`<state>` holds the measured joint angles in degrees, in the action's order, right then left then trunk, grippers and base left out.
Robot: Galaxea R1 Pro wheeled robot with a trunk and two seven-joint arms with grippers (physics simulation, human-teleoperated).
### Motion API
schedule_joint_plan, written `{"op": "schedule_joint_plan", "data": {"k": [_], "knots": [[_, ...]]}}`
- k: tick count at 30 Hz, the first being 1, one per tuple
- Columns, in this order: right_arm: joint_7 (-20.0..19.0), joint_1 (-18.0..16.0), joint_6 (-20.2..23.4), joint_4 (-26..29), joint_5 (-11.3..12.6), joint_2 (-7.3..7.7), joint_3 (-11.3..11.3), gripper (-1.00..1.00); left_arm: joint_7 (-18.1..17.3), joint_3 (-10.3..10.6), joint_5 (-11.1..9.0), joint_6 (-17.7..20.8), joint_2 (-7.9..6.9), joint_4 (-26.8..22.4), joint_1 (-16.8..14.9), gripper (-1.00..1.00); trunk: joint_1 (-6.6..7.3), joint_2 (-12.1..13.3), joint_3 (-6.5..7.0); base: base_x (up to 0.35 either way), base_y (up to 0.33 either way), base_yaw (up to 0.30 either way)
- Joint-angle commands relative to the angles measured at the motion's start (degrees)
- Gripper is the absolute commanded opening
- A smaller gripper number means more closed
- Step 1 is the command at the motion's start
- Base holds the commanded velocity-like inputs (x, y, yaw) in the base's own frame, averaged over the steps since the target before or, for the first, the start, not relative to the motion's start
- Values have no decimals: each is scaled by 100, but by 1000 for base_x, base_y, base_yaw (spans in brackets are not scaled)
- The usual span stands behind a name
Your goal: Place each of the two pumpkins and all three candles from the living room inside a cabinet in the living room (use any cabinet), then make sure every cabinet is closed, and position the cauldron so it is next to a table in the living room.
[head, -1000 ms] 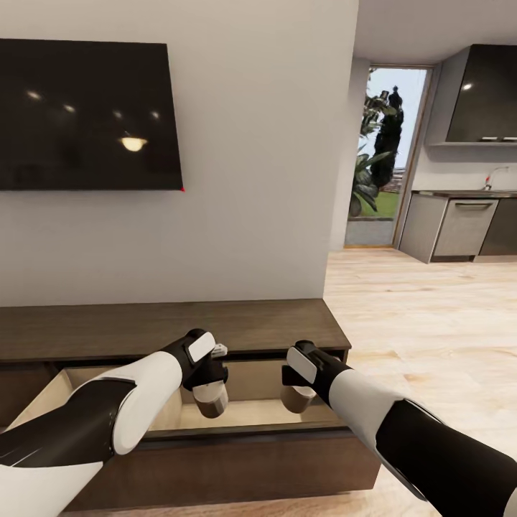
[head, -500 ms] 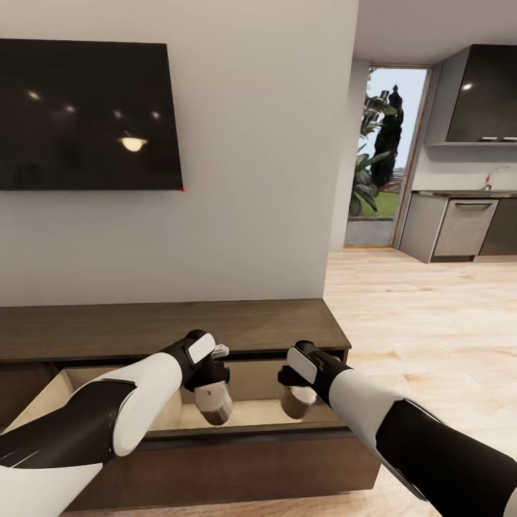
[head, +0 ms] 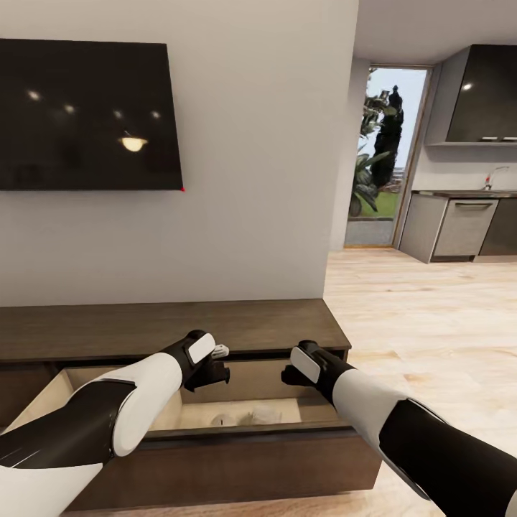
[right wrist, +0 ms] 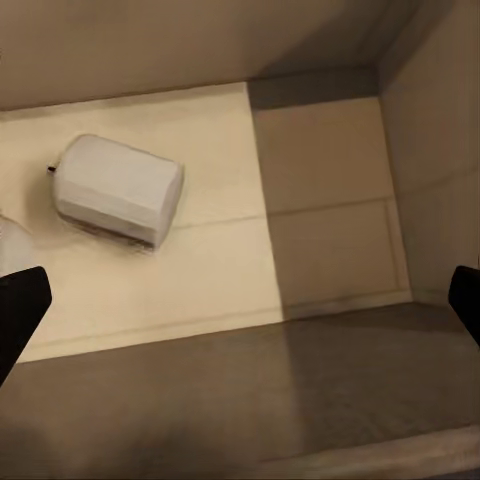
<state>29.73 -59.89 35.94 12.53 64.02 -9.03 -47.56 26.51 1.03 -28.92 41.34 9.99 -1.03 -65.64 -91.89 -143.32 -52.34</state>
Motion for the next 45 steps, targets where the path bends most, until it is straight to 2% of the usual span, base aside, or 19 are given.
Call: {"op": "schedule_joint_plan", "data": {"k": [1, 8, 13, 19, 22, 24, 25, 27, 30, 32, 38, 42, 45], "knots": [[43, -5, 29, 19, 52, 0, -43, 100, 64, 12, -57, 27, 1, -11, -1, 100, 4, -1, 16, 0, 0, 0], [62, -5, 106, 56, 49, 5, -20, 100, 89, 16, -46, 76, 1, -19, 3, 100, 22, 8, 171, 0, 0, 0], [67, -8, 299, 64, 47, 33, -17, 100, 105, 16, -44, 136, 1, -23, 6, 100, 131, 207, 261, 0, 0, 0], [73, -27, 978, 65, 53, 125, -8, 100, 122, 12, -43, 407, 1, -31, 8, 100, 263, 448, 369, 0, 0, 0], [75, -36, 1370, 65, 56, 153, 1, 100, 304, 12, -49, 699, 1, -65, 8, 100, 329, 568, 422, 0, 0, 0], [79, -47, 1634, 65, 68, 159, 7, 100, 669, 8, -83, 1107, 1, -314, 8, 100, 373, 648, 458, 0, 0, 0], [83, -58, 1787, 63, 89, 159, 8, 100, 852, 10, -198, 1290, 1, -488, 8, 100, 394, 688, 476, 0, 0, 0], [84, -101, 1891, 55, 103, 163, 9, 100, 914, 11, -298, 1361, 1, -538, 8, 100, 438, 769, 512, 0, 0, 0], [91, -337, 2085, 21, 115, 181, 9, 100, 962, 11, -382, 1548, 1, -545, 14, 100, 504, 889, 566, 0, 0, 0], [89, -527, 2169, 2, 118, 279, 9, 100, 974, 12, -405, 1632, 1, -534, 13, 100, 548, 969, 602, 0, 0, 0], [83, -733, 2194, 25, 119, 481, 14, 100, 968, 12, -424, 1666, 1, -555, -17, 100, 680, 1210, 710, 0, 0, 0], [85, -1052, 2196, 38, 113, 601, 15, 100, 948, 12, -448, 1681, 1, -585, -260, 100, 768, 1370, 781, 0, 0, 0], [85, -1147, 2171, 120, 93, 630, 15, 100, 949, 12, -611, 1683, 1, -652, -342, 100, 834, 1490, 835, 0, 0, 0]]}}
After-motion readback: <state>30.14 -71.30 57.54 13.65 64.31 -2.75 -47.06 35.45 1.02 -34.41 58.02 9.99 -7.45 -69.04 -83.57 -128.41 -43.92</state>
